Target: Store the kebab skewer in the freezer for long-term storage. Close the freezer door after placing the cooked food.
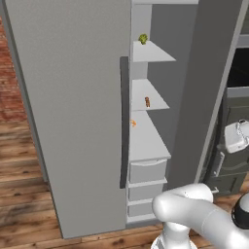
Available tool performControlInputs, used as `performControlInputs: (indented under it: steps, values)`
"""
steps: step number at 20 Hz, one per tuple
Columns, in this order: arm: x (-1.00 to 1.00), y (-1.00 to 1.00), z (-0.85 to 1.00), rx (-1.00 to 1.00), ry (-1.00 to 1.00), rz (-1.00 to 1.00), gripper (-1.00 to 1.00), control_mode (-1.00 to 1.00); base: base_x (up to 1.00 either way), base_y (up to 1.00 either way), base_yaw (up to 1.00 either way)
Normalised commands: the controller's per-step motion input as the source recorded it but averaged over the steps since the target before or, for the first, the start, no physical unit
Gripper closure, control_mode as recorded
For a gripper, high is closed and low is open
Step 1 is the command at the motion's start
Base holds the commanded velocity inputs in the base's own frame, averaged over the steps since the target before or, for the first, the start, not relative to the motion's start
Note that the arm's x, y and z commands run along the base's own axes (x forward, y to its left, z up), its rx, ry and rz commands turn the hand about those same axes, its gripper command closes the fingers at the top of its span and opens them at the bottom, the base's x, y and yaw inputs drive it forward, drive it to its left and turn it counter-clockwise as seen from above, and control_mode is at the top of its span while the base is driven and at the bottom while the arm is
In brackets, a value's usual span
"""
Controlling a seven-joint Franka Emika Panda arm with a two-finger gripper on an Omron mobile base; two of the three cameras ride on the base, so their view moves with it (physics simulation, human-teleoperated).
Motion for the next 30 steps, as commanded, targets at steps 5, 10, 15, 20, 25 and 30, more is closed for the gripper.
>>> performControlInputs:
  steps: [5, 10, 15, 20, 25, 30]
  values:
    - [0.00, 0.54, -0.03, 0.00, 0.00, 0.06, -1.00, -1.00, 0.00, 0.00, 0.00]
    - [0.00, 0.82, 0.00, 0.00, 0.04, 0.03, -1.00, -1.00, 0.00, 0.00, 0.00]
    - [0.00, 1.00, 0.00, 0.00, 0.15, 0.00, -1.00, -1.00, 0.00, 0.00, 0.00]
    - [0.10, 0.84, 0.00, 0.00, 0.15, 0.00, -1.00, -1.00, 0.00, 0.00, 0.00]
    - [0.39, 0.67, 0.00, 0.00, 0.18, -0.06, -1.00, -1.00, 0.00, 0.00, 0.00]
    - [0.38, 0.72, 0.00, -0.02, 0.19, -0.14, -1.00, -1.00, 0.00, 0.00, 0.00]
